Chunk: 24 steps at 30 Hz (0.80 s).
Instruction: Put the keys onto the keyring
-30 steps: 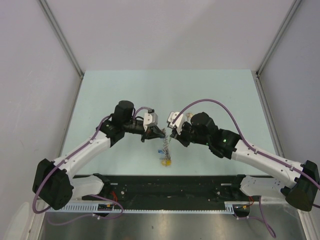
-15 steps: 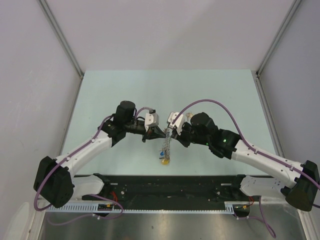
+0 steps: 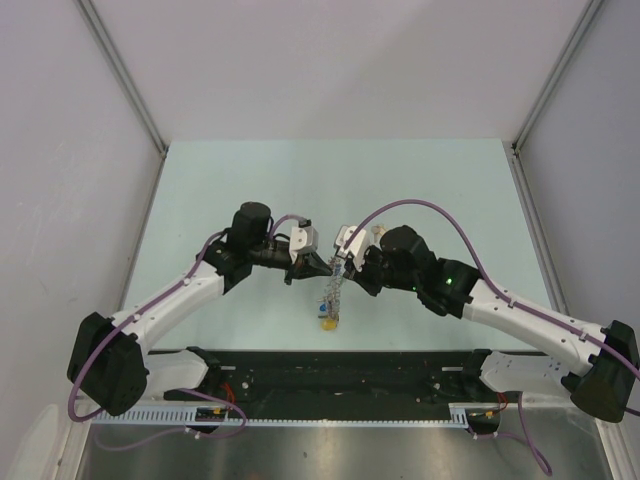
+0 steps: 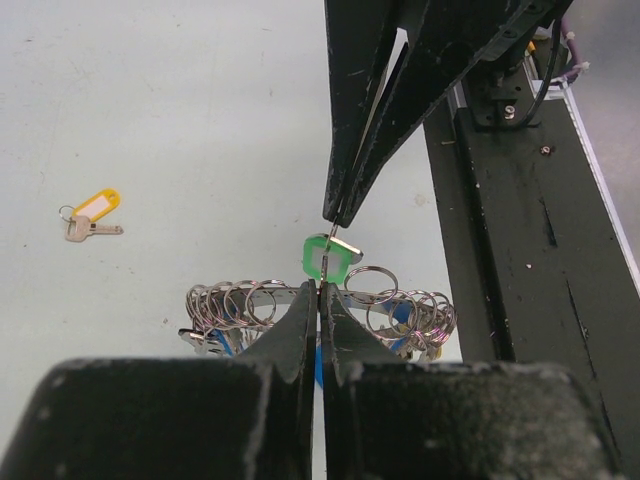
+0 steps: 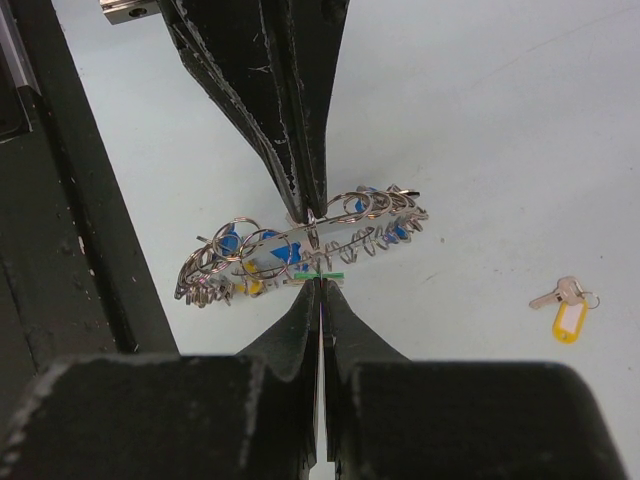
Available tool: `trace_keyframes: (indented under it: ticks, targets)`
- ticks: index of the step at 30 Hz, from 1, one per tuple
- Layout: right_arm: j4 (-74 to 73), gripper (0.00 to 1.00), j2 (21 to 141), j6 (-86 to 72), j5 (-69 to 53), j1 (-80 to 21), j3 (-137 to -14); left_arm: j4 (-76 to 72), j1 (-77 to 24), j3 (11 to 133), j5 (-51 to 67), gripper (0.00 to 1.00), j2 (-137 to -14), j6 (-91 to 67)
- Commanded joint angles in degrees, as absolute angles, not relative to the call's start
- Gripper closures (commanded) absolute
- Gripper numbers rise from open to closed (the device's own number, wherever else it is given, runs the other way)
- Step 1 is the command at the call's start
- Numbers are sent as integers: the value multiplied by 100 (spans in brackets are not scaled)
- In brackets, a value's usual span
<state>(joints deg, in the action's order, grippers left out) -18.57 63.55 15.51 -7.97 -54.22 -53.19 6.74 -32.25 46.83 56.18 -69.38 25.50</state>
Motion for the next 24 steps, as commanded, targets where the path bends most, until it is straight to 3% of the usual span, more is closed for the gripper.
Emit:
trace_keyframes:
  ticks: [1, 24]
  targets:
    - [-1723, 100, 6416, 1520, -879, -5441, -5502, 334, -3261, 4720, 5853, 100, -6855, 2584]
    - [-1582, 100, 6425, 1433, -1037, -5370, -5502, 361, -3313, 4737, 5889, 100, -6899, 2593]
